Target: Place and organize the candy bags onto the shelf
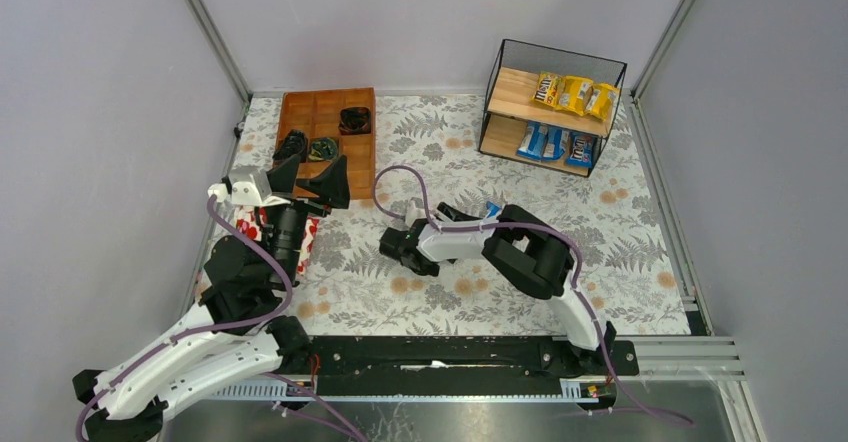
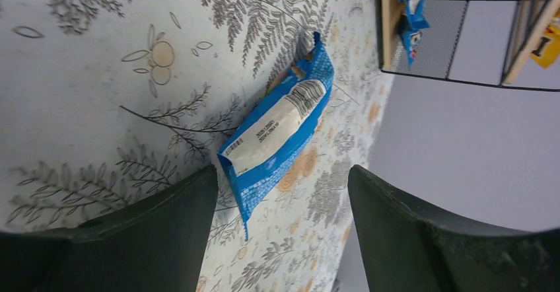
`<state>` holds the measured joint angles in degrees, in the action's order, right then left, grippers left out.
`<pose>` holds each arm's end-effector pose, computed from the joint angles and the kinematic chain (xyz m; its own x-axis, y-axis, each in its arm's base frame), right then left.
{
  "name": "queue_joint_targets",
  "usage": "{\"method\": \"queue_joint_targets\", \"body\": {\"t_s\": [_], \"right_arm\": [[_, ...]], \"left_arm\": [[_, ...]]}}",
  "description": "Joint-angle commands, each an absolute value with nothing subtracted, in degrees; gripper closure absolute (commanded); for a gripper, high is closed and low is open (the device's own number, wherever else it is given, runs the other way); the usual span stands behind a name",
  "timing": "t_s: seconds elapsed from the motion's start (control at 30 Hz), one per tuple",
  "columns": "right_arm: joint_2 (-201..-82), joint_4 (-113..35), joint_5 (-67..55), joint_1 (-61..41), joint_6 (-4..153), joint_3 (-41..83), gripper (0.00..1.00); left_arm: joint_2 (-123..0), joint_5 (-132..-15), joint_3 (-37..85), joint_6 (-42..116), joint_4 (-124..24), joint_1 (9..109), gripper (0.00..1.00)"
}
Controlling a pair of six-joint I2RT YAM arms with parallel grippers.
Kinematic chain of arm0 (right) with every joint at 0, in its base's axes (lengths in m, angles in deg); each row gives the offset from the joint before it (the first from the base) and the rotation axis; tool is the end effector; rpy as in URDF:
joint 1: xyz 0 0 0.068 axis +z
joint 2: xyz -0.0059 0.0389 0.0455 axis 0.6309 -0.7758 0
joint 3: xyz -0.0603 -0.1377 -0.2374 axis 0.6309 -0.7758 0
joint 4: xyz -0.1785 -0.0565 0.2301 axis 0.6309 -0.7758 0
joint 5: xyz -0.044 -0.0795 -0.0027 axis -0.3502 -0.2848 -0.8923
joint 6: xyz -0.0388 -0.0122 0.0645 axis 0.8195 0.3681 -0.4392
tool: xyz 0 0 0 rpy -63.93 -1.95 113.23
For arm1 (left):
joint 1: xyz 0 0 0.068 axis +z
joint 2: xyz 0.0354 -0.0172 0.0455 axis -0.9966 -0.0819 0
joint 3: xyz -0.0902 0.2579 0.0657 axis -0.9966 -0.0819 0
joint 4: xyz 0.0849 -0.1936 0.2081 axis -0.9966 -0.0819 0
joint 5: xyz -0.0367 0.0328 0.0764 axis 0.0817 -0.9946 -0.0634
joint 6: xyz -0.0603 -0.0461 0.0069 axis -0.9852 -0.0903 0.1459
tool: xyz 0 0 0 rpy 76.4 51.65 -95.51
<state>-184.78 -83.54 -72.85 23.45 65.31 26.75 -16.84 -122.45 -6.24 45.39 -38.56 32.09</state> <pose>0.2445 0.3502 0.0839 -0.5632 -0.7838 -0.2617 -0.2975 0.4878 -0.8207 0.1315 -0.1053 0.4174 0.2353 -0.3891 -0.8906 0.2643 0.9075 -0.3266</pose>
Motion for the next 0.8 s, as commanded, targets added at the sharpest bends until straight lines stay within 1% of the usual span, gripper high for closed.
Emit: {"method": "queue_joint_targets", "body": {"t_s": [0.0, 0.1, 0.17, 0.33, 0.57, 0.63, 0.77], "right_arm": [[-188.7, -82.84, -76.18, 23.27, 63.18, 24.58, 0.21], [-189.55, -80.52, -77.2, 22.92, 64.66, 22.47, 0.22], [-189.83, -79.13, -78.47, 21.98, 64.88, 21.2, 0.25], [-190.42, -77.49, -82.39, 20.26, 66.06, 20.82, 0.37], [-187.23, -71.52, -81.11, 19.94, 73.34, 19.5, 0.58], [-185.81, -69.26, -81.17, 19.94, 76.66, 18.38, 0.62], [-182.13, -65.07, -80.3, 19.94, 83.79, 16.26, 0.66]], "left_arm": [[-16.28, -121.83, -5.48, 44.99, -36.83, 32.26, 0.01], [-16.29, -122.0, -5.48, 45.2, -36.74, 32.3, 0.01], [-16.31, -122.11, -5.52, 45.25, -36.66, 32.27, 0.01], [-16.54, -122.11, -5.56, 45.38, -36.56, 32.3, 0.01], [-17.02, -122.42, -5.7, 45.77, -36.26, 32.3, 0.01], [-17.23, -122.37, -5.73, 45.78, -36.21, 32.3, 0.01], [-17.67, -122.28, -5.74, 45.82, -36.21, 32.27, 0.01]]}}
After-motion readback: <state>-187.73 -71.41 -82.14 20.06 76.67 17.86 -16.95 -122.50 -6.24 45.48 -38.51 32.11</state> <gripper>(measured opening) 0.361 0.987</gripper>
